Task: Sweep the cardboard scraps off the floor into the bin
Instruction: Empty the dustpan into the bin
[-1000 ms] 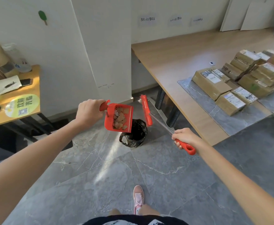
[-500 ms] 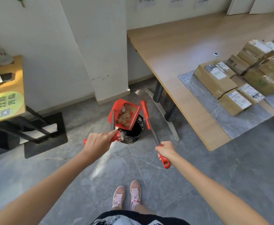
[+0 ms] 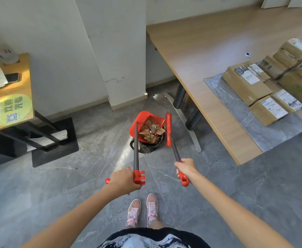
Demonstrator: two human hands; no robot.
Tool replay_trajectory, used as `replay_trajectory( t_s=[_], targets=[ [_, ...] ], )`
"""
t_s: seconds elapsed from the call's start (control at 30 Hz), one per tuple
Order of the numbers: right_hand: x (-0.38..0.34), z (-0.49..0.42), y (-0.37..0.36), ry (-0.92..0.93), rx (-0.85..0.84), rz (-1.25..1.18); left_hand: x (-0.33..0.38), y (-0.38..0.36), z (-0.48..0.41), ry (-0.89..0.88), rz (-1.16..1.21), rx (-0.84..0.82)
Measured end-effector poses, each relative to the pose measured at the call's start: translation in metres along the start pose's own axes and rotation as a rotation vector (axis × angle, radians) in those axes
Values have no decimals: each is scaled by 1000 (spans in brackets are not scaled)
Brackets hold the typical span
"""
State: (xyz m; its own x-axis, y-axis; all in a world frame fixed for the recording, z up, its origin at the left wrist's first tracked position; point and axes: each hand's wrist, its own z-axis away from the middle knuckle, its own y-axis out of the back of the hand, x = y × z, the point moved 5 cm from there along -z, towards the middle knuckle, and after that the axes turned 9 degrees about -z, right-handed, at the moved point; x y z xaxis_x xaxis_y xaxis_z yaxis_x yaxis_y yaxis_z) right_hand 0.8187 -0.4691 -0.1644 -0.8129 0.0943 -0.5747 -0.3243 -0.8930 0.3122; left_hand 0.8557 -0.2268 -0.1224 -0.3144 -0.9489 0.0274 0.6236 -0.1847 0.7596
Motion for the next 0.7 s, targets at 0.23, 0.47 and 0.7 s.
replay_trajectory(
  t_s=[0.23, 0.47, 0.7],
  targets=[
    [-5, 0, -6, 18, -8, 1, 9, 23, 1, -48, -232, 132],
    [-6, 3, -5, 11, -23, -41, 15, 28, 2, -126, -435, 168],
    [-10, 7, -1, 40, -22, -23, 16, 37, 5, -178, -537, 184]
  ],
)
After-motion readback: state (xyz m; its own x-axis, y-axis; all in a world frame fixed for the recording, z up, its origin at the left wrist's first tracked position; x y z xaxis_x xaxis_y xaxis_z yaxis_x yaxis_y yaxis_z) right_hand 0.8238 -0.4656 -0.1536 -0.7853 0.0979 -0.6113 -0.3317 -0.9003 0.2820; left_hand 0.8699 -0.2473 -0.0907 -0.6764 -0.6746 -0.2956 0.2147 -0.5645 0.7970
